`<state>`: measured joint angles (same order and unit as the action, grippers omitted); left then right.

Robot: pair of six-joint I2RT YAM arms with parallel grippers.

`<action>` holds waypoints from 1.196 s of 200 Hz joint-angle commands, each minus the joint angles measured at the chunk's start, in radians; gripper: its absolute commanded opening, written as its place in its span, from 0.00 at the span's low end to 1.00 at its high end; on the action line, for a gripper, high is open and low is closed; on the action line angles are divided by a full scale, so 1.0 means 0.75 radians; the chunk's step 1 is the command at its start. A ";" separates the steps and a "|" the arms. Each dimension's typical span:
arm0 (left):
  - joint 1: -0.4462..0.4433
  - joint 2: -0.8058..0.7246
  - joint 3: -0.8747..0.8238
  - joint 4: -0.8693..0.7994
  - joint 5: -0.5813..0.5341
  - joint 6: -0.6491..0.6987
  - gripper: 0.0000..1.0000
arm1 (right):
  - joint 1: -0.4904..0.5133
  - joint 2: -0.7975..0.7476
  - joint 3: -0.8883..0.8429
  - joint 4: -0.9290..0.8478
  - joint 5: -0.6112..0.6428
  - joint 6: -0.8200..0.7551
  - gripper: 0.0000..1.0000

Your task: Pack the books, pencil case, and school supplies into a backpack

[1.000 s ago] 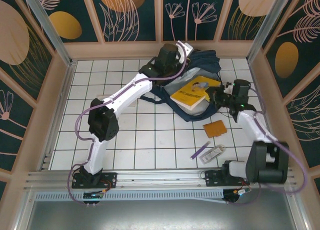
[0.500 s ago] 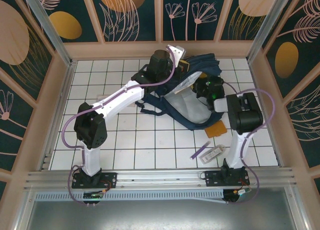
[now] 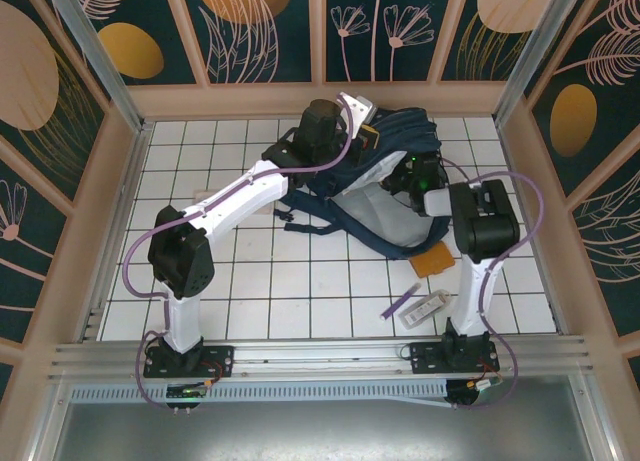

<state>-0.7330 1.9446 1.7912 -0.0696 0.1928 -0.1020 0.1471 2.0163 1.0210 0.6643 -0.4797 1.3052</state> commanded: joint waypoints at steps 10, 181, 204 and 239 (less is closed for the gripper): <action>0.010 -0.025 0.109 0.095 -0.003 0.077 0.00 | -0.138 -0.267 -0.142 -0.203 -0.171 -0.127 0.54; 0.251 0.034 -0.151 0.062 0.197 0.250 0.45 | -0.457 -0.920 -0.096 -1.419 0.090 -0.995 0.52; 0.258 0.175 -0.150 0.094 0.089 0.283 0.45 | -0.336 -0.749 -0.072 -1.347 0.064 -1.001 0.48; 0.250 0.377 -0.074 -0.023 0.173 0.352 0.43 | -0.270 -0.474 -0.045 -1.159 -0.008 -0.984 0.45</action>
<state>-0.5282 2.1357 1.6985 -0.0086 0.3008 0.0944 -0.0746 1.5570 0.9573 -0.2905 -0.4599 0.5884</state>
